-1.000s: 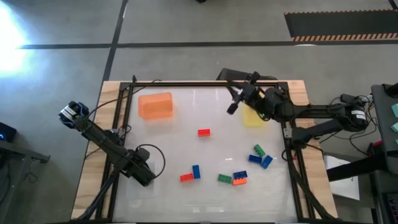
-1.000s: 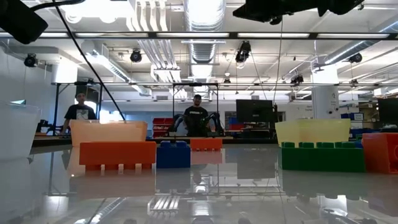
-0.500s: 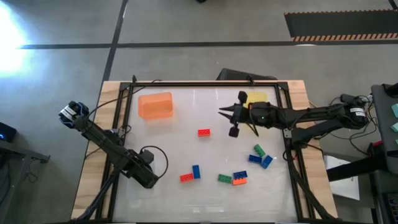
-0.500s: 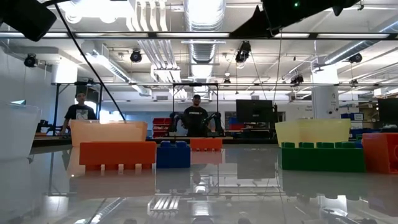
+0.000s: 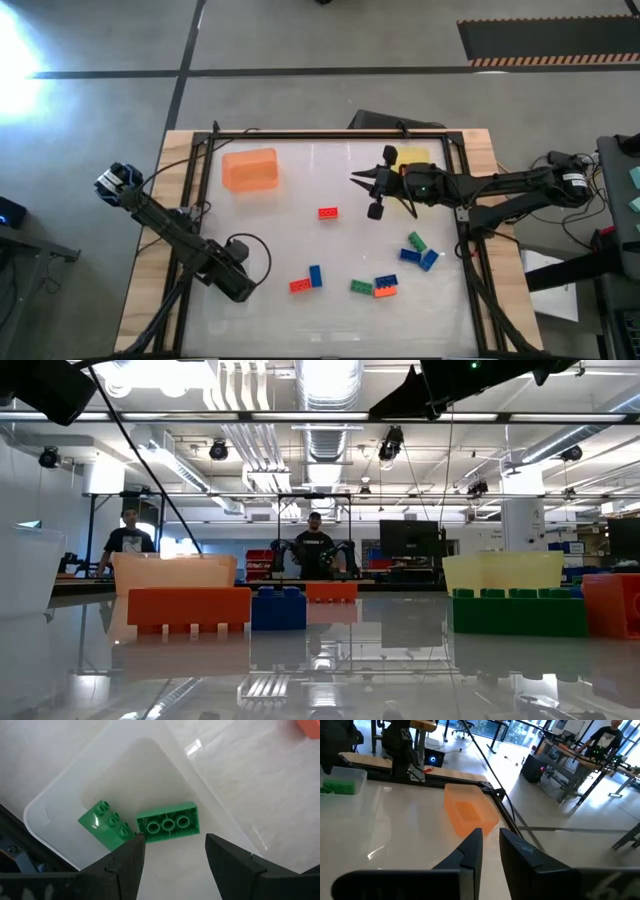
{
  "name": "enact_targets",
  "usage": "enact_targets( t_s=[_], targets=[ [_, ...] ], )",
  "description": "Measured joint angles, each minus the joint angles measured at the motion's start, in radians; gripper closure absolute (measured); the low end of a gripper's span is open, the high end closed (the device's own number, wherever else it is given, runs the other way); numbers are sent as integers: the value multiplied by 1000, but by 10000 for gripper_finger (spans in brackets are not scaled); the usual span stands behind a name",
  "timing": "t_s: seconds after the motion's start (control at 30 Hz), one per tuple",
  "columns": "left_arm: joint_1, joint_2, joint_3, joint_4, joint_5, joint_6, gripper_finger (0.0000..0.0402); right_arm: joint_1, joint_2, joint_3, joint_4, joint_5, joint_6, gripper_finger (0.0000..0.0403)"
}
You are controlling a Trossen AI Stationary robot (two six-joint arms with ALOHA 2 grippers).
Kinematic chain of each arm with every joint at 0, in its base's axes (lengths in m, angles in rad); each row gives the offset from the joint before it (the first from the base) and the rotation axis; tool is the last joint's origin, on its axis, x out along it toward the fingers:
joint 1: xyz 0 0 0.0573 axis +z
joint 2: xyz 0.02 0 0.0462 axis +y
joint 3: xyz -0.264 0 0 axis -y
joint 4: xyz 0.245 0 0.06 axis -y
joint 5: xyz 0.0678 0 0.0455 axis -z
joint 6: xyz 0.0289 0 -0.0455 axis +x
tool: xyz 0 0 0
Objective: Sort & place blocks by color
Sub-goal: Put the orange game piece into the yellow bin
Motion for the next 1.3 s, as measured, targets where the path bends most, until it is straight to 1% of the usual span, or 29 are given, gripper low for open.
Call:
enact_targets(
  t_s=[0.17, 1.1, 1.3],
  targets=[
    [0, 0, 0, 0, -31, 5, 210, 0, 0, 0, -1, 0, 0, 346],
    [1, 0, -4, 0, -52, 13, 210, 0, 1, -8, -9, -8, 0, 346],
    [8, 0, -4, 1, -82, 40, 210, 0, 1, -9, -10, -8, 0, 346]
  ],
)
